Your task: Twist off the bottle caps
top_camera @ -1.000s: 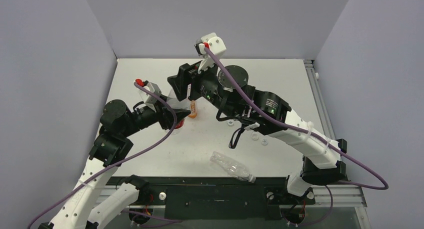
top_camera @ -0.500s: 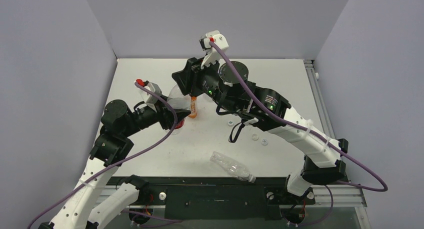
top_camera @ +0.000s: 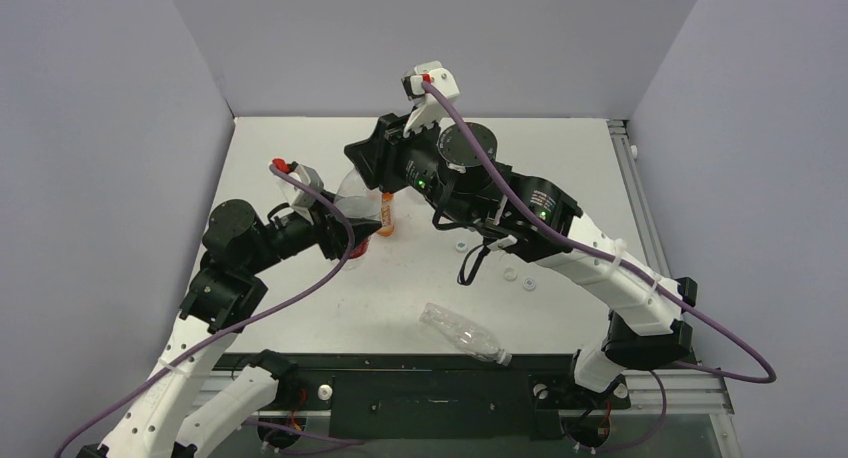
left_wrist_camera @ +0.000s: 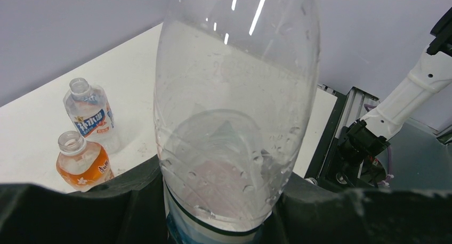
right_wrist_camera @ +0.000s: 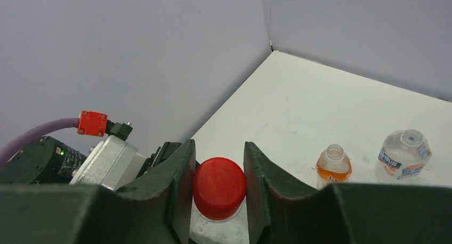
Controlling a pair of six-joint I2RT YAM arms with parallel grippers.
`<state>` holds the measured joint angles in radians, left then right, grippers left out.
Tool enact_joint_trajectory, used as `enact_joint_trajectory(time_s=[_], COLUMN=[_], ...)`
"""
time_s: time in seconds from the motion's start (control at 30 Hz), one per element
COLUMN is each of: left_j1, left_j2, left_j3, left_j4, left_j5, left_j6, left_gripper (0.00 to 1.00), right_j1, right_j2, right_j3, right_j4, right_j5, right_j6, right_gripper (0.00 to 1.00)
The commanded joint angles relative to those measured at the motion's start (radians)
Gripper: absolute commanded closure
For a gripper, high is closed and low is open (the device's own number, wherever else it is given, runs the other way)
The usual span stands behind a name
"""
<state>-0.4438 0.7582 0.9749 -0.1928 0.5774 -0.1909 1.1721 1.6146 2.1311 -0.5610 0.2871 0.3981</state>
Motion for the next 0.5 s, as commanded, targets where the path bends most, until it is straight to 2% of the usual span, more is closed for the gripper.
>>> enact_joint_trajectory(time_s=[0.0, 0.13, 0.2, 0.33, 0.47], left_j1=[-0.004, -0.004, -0.004, -0.004, -0.004], left_j2=[-0.015, -0.016, -0.014, -0.021, -0.009], left_j3=[0.01, 0.015, 0.023, 0.034, 0.045], left_j4=[0.047, 0.05, 0.056, 0.111, 0.173], left_j5=[0.001, 0.013, 0.044, 0.169, 0.31], left_j6=[-0.004, -0.014, -0.022, -0.083, -0.229], left_gripper=[0.83, 0.83, 0.83, 0.84, 0.84], right_j1=[-0.01, -0.016, -0.032, -0.058, -0.079], right_j2=[-0.05, -0.055, -0.062, -0.112, -0.178], right_j3=[-0.028, -0.024, -0.03, -0.09, -0.167], right_j4=[0.046, 0.044, 0.046, 0.11, 0.183], right_j5=[0.023, -0.016, -0.093, -0.364, -0.639], right_j6=[0.008, -0.007, -0.023, -0.082, -0.126], right_gripper=[0.82, 0.99, 1.0, 1.0, 1.0])
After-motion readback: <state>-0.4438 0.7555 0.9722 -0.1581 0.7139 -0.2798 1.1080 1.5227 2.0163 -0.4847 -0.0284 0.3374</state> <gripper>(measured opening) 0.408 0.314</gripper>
